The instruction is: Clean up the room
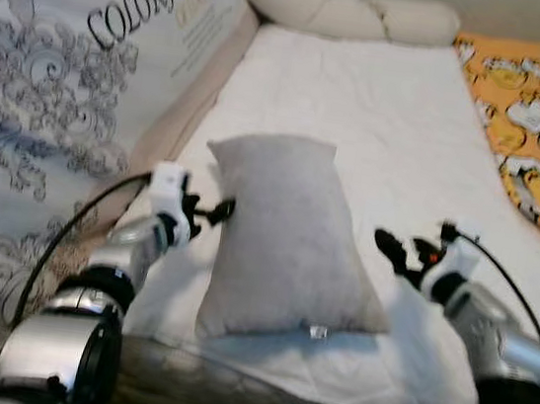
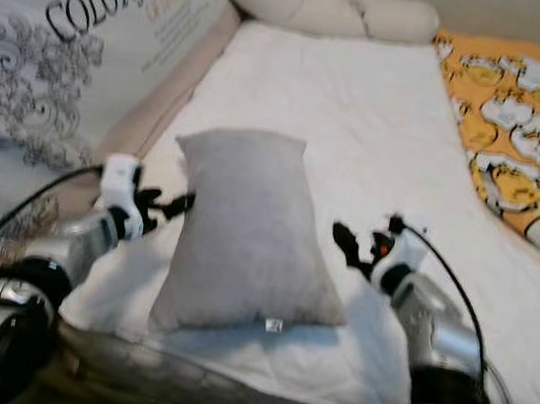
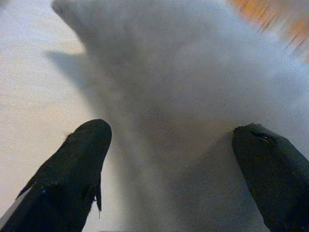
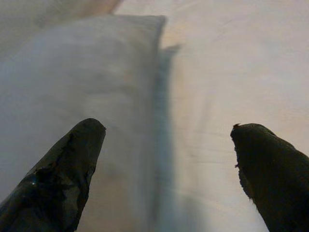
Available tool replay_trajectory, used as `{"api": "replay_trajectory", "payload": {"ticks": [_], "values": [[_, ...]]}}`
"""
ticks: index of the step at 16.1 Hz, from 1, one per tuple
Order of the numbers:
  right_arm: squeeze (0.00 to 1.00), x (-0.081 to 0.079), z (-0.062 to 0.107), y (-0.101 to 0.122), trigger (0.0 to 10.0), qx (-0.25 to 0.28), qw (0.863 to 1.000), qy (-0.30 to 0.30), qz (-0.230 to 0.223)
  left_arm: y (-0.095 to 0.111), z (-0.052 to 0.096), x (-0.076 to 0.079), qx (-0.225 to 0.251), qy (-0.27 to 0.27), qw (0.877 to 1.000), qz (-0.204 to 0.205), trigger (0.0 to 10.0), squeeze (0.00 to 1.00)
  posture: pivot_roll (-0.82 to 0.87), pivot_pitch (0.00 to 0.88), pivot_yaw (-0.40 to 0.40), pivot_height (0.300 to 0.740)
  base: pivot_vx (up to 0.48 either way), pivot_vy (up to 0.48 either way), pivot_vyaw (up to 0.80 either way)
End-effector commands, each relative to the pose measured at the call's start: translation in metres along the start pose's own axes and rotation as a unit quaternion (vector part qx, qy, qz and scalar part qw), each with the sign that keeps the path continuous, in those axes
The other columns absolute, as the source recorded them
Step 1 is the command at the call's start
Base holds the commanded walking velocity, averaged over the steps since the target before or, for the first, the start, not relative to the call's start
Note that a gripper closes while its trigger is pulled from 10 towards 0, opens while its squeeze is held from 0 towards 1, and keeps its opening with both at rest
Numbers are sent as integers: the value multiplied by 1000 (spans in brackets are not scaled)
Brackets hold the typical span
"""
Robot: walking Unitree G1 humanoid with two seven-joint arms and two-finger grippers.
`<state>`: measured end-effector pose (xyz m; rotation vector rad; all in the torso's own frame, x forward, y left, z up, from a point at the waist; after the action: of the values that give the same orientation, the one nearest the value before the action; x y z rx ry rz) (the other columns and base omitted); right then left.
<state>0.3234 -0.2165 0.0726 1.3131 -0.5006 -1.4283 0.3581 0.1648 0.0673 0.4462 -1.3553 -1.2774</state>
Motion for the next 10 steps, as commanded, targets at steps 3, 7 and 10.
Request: {"api": "replay_trajectory", "payload": {"ticks": [3, 7, 10], "values": [[1000, -4, -14, -8, 10000, 9, 993, 53, -105, -21, 4, 4, 21, -38, 987, 155, 10000, 1000, 35, 0, 92, 740, 0, 0, 0], [1000, -8, -22, -20, 10000, -22, 988, 65, -135, -70, -3, 38, -49, -72, 976, 197, 10000, 1000, 20, 0, 85, 740, 0, 0, 0], [0, -18, -25, -36, 10000, -71, 984, 88, -138, -78, -9, 63, -50, -117, 963, 236, 10000, 1000, 9, 0, 84, 740, 0, 0, 0]]}}
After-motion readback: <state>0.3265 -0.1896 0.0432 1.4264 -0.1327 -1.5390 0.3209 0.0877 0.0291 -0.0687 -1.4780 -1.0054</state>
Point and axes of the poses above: a point about 5 cm out from each wrist's last joint towards the gripper, its own z axis pointing back from the gripper into the wrist, its own y axis along the axis of the wrist's last joint, x = y × z, the point moved 1 cm from there along -z, pointing out of the wrist towards the gripper
